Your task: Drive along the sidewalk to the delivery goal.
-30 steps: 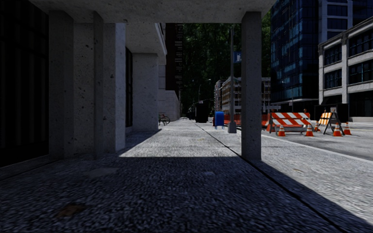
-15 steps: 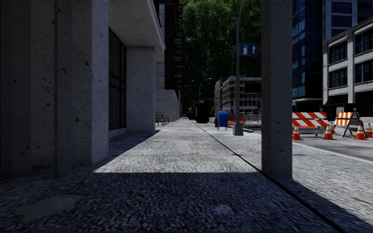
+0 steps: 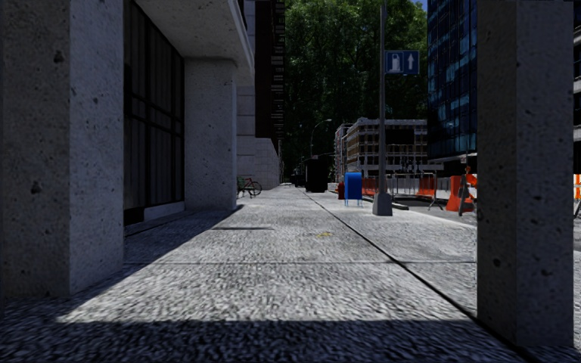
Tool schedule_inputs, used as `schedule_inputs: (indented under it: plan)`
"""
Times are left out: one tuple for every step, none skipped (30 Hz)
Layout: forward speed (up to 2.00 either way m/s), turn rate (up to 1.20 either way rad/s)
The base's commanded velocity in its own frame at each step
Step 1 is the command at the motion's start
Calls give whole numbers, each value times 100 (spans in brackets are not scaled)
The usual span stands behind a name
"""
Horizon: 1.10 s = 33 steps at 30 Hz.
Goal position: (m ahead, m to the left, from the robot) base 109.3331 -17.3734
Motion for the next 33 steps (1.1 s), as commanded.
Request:
schedule_inputs:
  plan:
    - [200, 0]
    - [200, 0]
    - [200, 0]
    - [200, 0]
    - [200, 0]
    - [200, 0]
    - [200, 0]
    - [200, 0]
    - [200, 0]
    - [200, 0]
    - [200, 0]
    - [200, 0]
    - [200, 0]
    - [200, 0]
    - [200, 0]
    - [200, 0]
    - [200, 0]
    - [200, 0]
    - [200, 0]
    - [200, 0]
    - [200, 0]
    - [200, 0]
    - [200, 0]
    - [200, 0]
    - [200, 0]
    - [200, 0]
    - [200, 0]
    - [200, 0]
    - [200, 0]
    - [200, 0]
    - [200, 0]
    - [200, 0]
    - [200, 0]
